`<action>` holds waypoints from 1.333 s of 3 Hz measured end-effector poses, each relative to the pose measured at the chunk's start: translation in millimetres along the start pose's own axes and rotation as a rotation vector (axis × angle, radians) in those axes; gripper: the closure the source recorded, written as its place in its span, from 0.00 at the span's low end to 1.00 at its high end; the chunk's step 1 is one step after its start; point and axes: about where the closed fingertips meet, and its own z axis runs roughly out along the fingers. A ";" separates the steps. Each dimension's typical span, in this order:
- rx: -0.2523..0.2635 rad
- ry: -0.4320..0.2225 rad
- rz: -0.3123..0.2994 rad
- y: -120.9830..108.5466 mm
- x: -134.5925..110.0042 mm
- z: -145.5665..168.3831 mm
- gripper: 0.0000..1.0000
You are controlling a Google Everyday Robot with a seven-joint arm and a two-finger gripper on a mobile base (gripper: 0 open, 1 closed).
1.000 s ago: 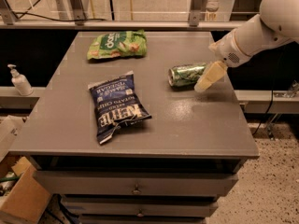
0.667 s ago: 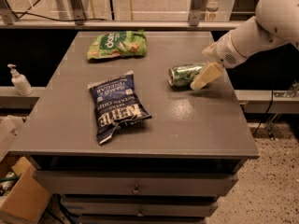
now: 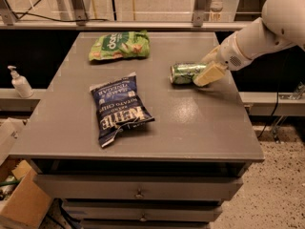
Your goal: Pick green can
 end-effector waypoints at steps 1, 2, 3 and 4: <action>-0.004 -0.014 0.006 6.5 0.4 -7.2 0.88; -0.007 -0.041 0.014 12.4 -4.6 -19.7 1.00; -0.018 -0.079 0.027 18.3 -14.3 -35.6 1.00; -0.028 -0.131 0.049 21.6 -26.2 -55.1 1.00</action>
Offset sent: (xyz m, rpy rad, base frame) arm -0.0303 -0.0072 0.0361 0.0803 -0.0151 -0.0062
